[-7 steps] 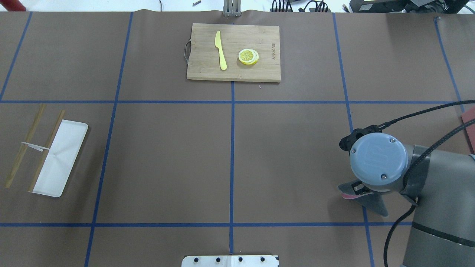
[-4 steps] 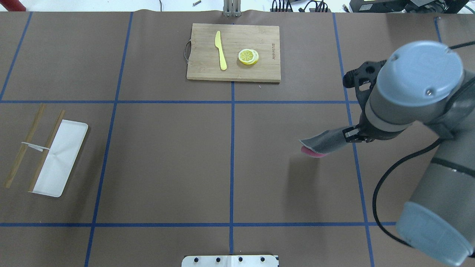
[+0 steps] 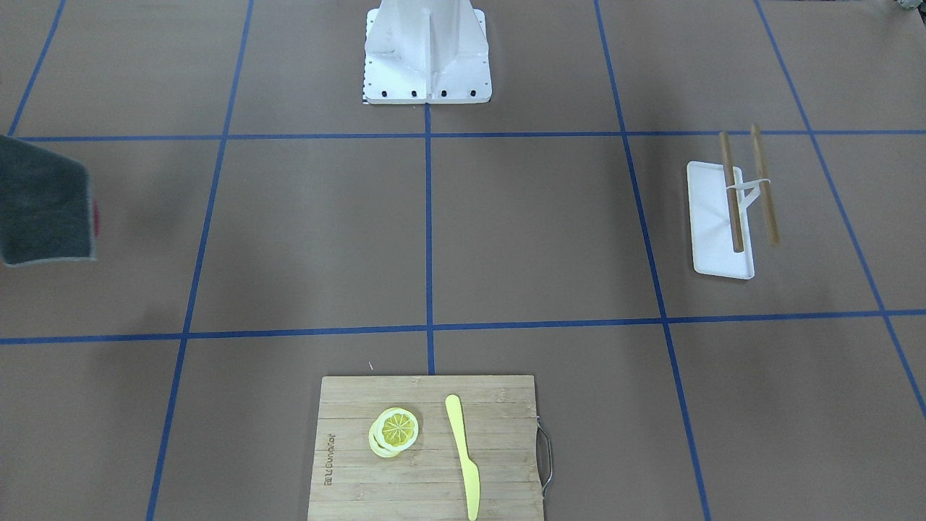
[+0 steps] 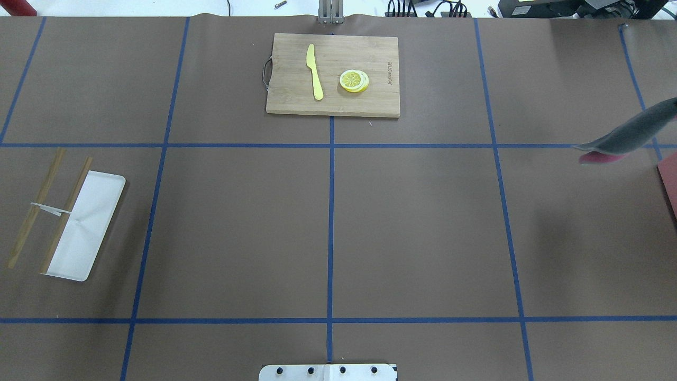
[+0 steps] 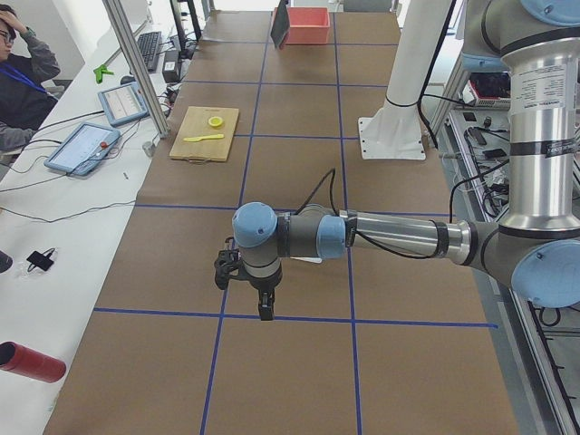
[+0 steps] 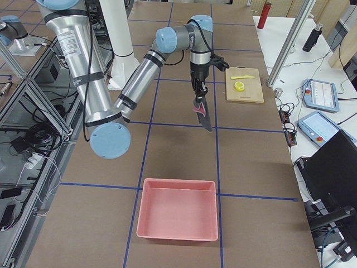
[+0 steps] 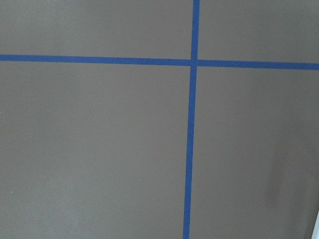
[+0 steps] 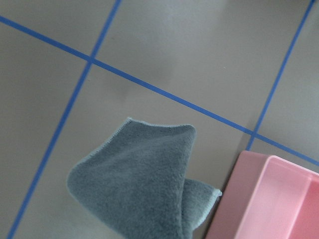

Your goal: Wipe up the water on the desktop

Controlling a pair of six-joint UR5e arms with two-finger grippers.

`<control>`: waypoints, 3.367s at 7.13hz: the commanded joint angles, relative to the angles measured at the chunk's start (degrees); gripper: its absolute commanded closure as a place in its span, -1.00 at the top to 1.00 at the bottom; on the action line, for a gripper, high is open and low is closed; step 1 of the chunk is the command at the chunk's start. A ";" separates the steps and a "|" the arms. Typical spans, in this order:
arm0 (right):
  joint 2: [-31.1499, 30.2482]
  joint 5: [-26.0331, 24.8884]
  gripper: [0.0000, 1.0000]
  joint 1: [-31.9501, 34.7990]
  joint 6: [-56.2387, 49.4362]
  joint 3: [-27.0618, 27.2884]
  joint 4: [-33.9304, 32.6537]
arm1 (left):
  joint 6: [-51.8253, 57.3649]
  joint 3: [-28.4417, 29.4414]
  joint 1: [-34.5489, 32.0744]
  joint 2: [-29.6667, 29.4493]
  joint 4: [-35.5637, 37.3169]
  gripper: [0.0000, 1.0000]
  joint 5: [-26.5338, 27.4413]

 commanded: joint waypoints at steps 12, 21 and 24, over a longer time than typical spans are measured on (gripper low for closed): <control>-30.99 2.96 -1.00 28.87 -38.03 -18.05 26.54 | 0.09 -0.07 0.04 0.34 -0.05 0.97 0.00; -27.74 4.72 1.00 22.38 4.24 -18.75 38.58 | 0.00 0.02 -0.05 0.34 -0.05 0.97 0.18; -23.17 5.32 1.00 14.91 13.24 -21.13 38.58 | 0.00 -0.07 -0.05 0.34 -0.05 0.97 0.26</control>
